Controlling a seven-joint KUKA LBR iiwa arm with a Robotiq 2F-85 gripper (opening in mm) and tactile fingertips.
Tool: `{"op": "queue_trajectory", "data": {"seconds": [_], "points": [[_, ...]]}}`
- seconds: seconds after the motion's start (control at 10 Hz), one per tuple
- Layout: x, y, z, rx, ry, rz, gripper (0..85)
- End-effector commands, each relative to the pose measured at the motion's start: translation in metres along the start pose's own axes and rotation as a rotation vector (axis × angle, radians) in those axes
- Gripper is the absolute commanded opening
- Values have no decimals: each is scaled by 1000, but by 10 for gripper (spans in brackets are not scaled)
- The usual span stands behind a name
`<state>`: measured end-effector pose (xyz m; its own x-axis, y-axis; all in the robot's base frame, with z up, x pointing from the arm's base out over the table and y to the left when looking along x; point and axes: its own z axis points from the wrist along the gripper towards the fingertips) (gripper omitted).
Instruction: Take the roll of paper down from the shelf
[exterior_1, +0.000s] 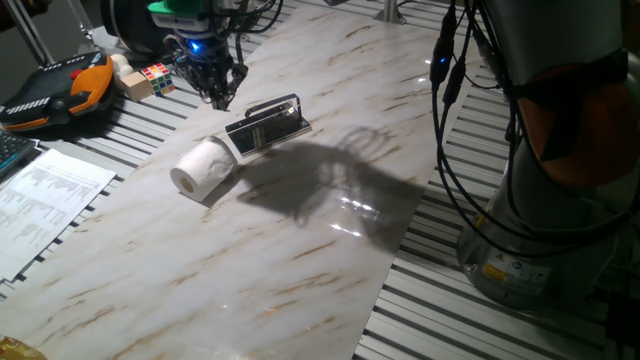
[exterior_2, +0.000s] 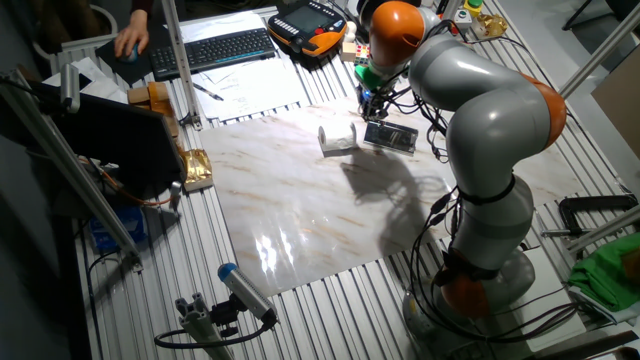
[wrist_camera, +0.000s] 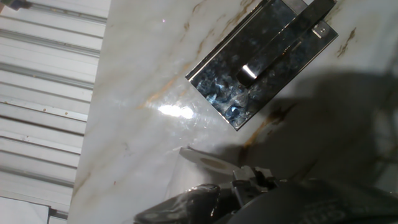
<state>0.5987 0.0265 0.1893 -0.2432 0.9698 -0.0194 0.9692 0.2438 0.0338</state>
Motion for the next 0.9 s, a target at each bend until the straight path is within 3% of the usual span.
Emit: {"op": "queue_trajectory", "data": {"seconds": [0.0,0.6,0.8], "points": [[0,0,0,0,0,-2,7],[0,1,0,4,3,-22,7],[-1,0,-1,18,19,-27,7]]}}
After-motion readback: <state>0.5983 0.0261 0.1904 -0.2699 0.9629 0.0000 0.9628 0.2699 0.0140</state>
